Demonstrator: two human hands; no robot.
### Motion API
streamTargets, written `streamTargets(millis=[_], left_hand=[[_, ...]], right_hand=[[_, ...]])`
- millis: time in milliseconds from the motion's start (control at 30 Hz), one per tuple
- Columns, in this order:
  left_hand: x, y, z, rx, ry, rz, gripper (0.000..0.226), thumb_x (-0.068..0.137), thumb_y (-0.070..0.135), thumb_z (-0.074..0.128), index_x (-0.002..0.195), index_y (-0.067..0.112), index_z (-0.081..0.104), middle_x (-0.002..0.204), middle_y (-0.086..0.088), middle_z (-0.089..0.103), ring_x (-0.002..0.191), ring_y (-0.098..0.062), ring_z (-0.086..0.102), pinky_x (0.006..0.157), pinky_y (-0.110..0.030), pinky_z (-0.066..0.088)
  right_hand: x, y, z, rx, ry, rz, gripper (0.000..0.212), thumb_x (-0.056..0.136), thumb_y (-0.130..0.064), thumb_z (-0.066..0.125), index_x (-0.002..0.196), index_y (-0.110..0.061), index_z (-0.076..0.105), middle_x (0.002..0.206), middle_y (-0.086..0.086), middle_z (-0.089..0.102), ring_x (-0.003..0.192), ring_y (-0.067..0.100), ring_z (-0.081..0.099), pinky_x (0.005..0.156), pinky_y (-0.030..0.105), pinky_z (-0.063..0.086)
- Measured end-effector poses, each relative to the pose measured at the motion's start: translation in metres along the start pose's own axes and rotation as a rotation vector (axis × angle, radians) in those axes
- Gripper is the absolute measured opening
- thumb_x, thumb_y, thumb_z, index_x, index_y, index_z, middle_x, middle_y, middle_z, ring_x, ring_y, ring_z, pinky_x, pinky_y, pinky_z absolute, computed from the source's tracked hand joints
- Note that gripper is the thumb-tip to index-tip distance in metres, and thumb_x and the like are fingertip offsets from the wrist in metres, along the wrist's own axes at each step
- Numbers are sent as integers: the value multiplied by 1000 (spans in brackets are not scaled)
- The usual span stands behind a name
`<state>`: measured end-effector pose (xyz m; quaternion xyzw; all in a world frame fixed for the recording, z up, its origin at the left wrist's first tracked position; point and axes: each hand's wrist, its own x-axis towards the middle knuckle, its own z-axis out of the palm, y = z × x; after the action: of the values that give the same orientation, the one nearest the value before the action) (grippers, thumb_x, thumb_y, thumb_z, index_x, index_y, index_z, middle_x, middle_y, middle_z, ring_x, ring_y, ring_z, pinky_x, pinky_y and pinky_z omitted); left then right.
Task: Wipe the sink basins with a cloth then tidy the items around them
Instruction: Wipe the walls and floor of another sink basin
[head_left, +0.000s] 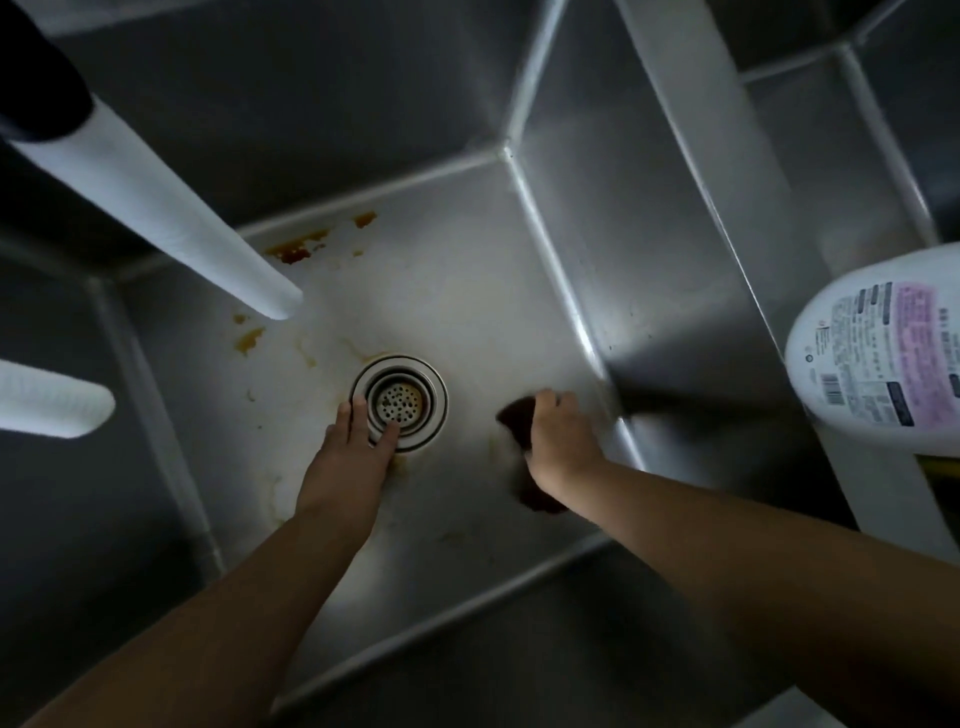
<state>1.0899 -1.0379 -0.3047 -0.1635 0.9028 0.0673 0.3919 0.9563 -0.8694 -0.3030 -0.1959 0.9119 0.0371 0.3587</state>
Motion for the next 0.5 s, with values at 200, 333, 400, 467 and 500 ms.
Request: streamTargets(millis=[200,333,400,467,500], left_hand=[[4,-3,2,0,-6,20,76,99,11,42,150,24,-12,154,-21,-21,144,-34,-14,115,-33,16],[6,-3,2,-12,-13,29,75,99,12,41,150,24,-14,153,-20,-24,144,-34,-16,116,-32,15],[7,-3,4,-30,-11,28,76,100,12,41,150,25,-14,153,-19,-25,144,-33,-17,115,-31,17],[7,-4,5,-41,-16,25,76,99,11,41,150,26,-14,153,-18,-26,144,-33,-17,114,-30,21],[7,-4,5,-40,-18,25,76,99,10,40,149,26,-15,153,-18,-26,143,-33,-18,113,-30,21]], right_hand=[[54,-50,-29,368,301,51,45,85,-18,66,120,-2,42,124,14,41,107,33,51,88,37,43],[96,-75,-55,449,405,45,42,86,-20,65,119,-4,45,123,12,43,107,30,51,88,35,44],[113,-84,-62,443,449,15,41,86,-20,64,120,-4,46,122,12,44,106,29,51,89,34,44],[129,-93,-68,442,502,-18,40,86,-19,64,120,-4,48,120,12,46,104,28,51,91,35,47],[137,-98,-71,438,522,-35,39,86,-19,64,119,-4,48,119,12,46,104,28,51,91,36,48]])
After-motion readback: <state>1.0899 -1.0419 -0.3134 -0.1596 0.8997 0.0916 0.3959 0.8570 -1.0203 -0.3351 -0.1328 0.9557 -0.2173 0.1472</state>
